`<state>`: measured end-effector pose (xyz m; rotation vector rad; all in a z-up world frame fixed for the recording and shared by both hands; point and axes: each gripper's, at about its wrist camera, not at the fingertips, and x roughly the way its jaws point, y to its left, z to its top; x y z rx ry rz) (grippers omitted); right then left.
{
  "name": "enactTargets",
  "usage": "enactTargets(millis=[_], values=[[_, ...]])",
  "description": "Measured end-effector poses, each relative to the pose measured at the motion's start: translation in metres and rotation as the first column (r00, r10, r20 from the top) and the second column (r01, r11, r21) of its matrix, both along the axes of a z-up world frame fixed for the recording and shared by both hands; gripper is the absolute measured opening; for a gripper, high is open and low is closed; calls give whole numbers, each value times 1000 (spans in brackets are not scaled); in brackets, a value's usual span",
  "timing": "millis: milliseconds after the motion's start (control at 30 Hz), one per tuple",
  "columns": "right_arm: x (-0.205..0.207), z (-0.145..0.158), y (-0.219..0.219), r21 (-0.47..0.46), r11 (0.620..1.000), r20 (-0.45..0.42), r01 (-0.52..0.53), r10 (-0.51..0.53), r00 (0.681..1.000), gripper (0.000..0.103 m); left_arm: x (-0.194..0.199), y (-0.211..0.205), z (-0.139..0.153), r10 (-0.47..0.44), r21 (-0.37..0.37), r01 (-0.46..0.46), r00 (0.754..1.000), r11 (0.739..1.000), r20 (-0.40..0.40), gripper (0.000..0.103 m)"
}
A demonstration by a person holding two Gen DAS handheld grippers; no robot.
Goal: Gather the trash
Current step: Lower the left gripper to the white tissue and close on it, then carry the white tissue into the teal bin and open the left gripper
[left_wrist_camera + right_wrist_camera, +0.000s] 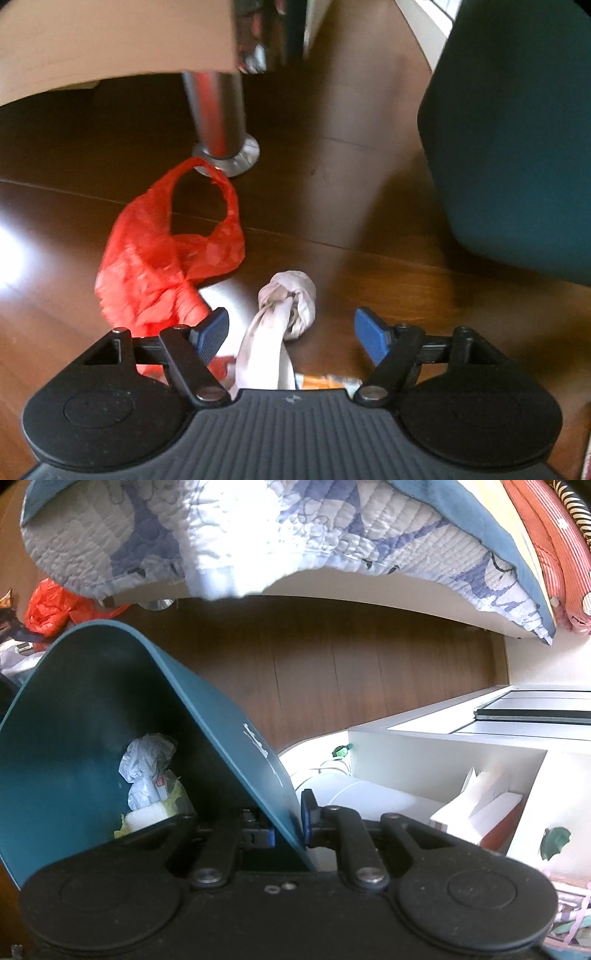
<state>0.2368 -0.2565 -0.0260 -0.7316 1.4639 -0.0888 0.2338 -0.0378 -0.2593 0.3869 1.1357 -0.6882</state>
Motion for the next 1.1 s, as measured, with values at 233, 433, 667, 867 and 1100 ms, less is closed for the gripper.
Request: enactTargets(millis=[233, 433, 667, 867, 1100], values=[[9, -1, 4, -12, 1000, -21, 5, -5, 1000, 13, 17, -15, -29, 37, 18, -36, 998, 999, -59, 74], [9, 0, 2, -12, 1000, -31, 26, -27, 999, 13, 22, -19, -42, 49, 51, -46, 997, 998, -57, 57], [10, -1, 1, -17, 999, -43, 32, -33, 999, 13, 19, -20, -43, 68, 70, -65, 997, 995, -38, 33], [6, 2, -8, 17, 997, -39, 81, -80, 996, 13, 16, -9, -27, 123, 21, -122, 991, 992, -60, 33], [-11, 0, -11, 1, 998, -58, 65, -65, 996, 10, -6, 6, 19, 117, -45, -118, 993, 992, -24, 33]])
